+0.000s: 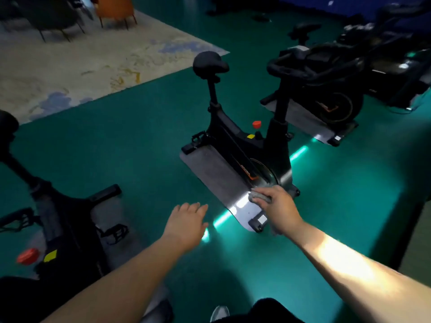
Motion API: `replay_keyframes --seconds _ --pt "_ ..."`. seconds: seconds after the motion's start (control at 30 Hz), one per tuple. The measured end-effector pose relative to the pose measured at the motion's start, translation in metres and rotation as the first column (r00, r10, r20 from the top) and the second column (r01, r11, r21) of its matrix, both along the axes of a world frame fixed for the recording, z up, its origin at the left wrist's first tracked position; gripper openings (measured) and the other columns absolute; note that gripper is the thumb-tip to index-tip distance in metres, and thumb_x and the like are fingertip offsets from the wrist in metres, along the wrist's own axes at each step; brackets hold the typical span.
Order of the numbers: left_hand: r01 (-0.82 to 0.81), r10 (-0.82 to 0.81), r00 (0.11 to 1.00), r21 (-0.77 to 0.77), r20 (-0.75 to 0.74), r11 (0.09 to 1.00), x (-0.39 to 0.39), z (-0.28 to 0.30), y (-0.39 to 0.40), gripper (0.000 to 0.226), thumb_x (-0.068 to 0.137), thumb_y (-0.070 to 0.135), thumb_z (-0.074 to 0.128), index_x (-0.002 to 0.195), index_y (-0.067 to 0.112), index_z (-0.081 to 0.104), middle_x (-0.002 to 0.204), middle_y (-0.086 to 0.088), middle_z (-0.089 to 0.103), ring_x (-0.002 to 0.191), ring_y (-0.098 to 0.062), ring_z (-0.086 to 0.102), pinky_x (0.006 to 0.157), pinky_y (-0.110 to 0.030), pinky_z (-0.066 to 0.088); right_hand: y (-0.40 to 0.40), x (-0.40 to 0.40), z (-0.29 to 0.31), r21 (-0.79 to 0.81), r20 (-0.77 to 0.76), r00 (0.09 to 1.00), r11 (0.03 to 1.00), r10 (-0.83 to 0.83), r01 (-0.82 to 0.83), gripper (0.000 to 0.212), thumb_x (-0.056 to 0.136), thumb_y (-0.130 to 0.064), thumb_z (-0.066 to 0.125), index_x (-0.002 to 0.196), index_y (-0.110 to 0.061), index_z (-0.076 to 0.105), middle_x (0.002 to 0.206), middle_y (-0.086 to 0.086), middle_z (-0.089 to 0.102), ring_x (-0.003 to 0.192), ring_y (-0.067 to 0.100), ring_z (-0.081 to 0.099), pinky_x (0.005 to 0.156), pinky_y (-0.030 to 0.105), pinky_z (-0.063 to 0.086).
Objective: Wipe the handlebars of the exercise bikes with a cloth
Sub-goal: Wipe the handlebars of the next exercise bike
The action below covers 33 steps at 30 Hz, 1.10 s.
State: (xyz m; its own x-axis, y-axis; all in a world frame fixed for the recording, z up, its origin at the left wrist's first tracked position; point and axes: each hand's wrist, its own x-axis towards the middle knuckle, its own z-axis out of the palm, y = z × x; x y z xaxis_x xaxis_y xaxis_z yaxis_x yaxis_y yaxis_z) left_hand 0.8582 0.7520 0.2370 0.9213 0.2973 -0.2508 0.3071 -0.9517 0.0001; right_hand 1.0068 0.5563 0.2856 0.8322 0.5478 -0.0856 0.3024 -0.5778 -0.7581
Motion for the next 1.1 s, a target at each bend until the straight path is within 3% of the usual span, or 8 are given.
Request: replay_keyframes --seconds 0.07,0.3,0.37,0.43,0.5,0.77,1.1 --pt "-0.079 0.079 0.997 0.005 -0.014 0.997 0.001 -0.001 0.019 0.058 0.097 0.046 0.036 0.149 0.025 0.022 0.153 -0.001 0.031 0.135 -0.025 0.033 0.112 -0.040 0.025 0.029 0.019 -0.005 -0.010 -0.004 0.996 0.996 0.091 -0.091 0.026 0.088 -0.011 0.066 0.114 -0.011 0.067 0.104 0.002 0.050 0.075 -0.024 0.052 0.066 -0.010 0.031" --pt "-0.389 0.389 0.921 0.003 -0.014 0.921 0.006 -0.007 0.069 0.057 0.097 0.045 0.038 0.148 0.024 0.025 0.151 -0.001 0.034 0.133 -0.025 0.035 0.110 -0.040 0.025 0.143 0.082 -0.020 -0.103 0.058 0.900 0.899 0.433 -0.426 0.028 0.085 -0.016 0.070 0.113 -0.016 0.070 0.099 0.004 0.055 0.083 0.005 0.054 0.073 -0.006 0.029" --pt "-0.488 0.487 0.873 -0.002 -0.011 0.873 0.008 -0.009 0.075 0.057 0.096 0.045 0.039 0.148 0.024 0.027 0.150 0.000 0.037 0.132 -0.024 0.036 0.110 -0.040 0.026 0.174 0.099 -0.026 -0.118 0.063 0.842 0.841 0.536 -0.527 0.028 0.083 -0.021 0.072 0.111 -0.019 0.071 0.099 0.004 0.060 0.090 0.012 0.059 0.082 0.004 0.036" --pt "-0.584 0.584 0.811 -0.014 -0.012 0.811 0.009 -0.010 0.079 0.057 0.096 0.045 0.039 0.148 0.024 0.027 0.149 0.000 0.037 0.132 -0.024 0.036 0.111 -0.041 0.025 0.203 0.114 -0.032 -0.130 0.039 0.782 0.780 0.621 -0.613 0.028 0.082 -0.027 0.072 0.110 -0.024 0.071 0.101 0.003 0.062 0.095 0.014 0.061 0.092 0.023 0.046" --pt "-0.668 0.668 0.744 -0.020 -0.011 0.744 0.009 -0.011 0.081 0.057 0.096 0.044 0.038 0.148 0.023 0.026 0.149 0.000 0.037 0.132 -0.024 0.036 0.111 -0.041 0.026 0.229 0.123 -0.035 -0.139 0.029 0.718 0.714 0.696 -0.686 0.028 0.082 -0.032 0.072 0.109 -0.028 0.071 0.101 0.001 0.064 0.096 0.012 0.062 0.094 0.031 0.049" --pt "-0.879 0.879 0.476 -0.019 -0.011 0.476 -0.014 -0.012 0.071 0.057 0.098 0.044 0.034 0.149 0.023 0.022 0.151 0.001 0.034 0.135 -0.022 0.033 0.111 -0.039 0.024 0.314 0.100 -0.045 -0.129 -0.036 0.475 0.467 0.879 -0.875 0.026 0.085 -0.037 0.068 0.110 -0.032 0.069 0.106 -0.004 0.064 0.101 0.010 0.060 0.094 0.030 0.048" --pt "-0.981 0.981 0.196 -0.014 -0.007 0.195 -0.065 -0.016 0.102 0.056 0.098 0.045 0.033 0.149 0.024 0.023 0.150 0.000 0.035 0.134 -0.023 0.033 0.112 -0.040 0.024 0.407 0.010 -0.030 -0.062 -0.072 0.185 0.181 0.980 -0.982 0.025 0.088 -0.028 0.065 0.113 -0.029 0.068 0.100 -0.002 0.055 0.093 0.008 0.054 0.082 0.018 0.035"
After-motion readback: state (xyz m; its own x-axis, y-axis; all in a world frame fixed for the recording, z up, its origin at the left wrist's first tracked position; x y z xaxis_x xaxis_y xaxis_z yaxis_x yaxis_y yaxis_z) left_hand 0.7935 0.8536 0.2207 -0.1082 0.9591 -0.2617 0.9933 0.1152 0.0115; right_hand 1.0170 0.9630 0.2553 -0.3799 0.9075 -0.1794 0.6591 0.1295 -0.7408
